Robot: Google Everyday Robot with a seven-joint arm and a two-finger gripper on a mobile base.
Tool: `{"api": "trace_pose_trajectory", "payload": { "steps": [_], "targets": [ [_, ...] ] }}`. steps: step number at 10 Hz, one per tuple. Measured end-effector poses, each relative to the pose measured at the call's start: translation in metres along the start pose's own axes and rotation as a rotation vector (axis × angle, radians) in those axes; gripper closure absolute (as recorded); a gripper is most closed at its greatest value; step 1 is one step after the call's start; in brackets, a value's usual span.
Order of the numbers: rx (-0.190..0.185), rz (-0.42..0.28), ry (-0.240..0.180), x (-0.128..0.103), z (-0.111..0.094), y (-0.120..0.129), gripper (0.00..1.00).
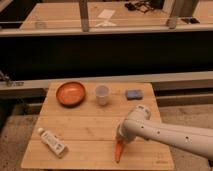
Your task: Drag the pepper across the table
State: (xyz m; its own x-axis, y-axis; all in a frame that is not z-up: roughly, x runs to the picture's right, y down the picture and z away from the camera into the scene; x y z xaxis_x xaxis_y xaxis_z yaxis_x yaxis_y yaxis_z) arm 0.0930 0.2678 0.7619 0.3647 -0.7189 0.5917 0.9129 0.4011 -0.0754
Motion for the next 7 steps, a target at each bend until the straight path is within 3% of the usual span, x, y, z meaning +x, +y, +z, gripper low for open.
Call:
{"api": "trace_pose_trajectory", "payload": {
  "steps": [7],
  "targets": [
    [0.001,0.051,-0.003,0.016,-0.002,0.015,0.86]
  ]
}}
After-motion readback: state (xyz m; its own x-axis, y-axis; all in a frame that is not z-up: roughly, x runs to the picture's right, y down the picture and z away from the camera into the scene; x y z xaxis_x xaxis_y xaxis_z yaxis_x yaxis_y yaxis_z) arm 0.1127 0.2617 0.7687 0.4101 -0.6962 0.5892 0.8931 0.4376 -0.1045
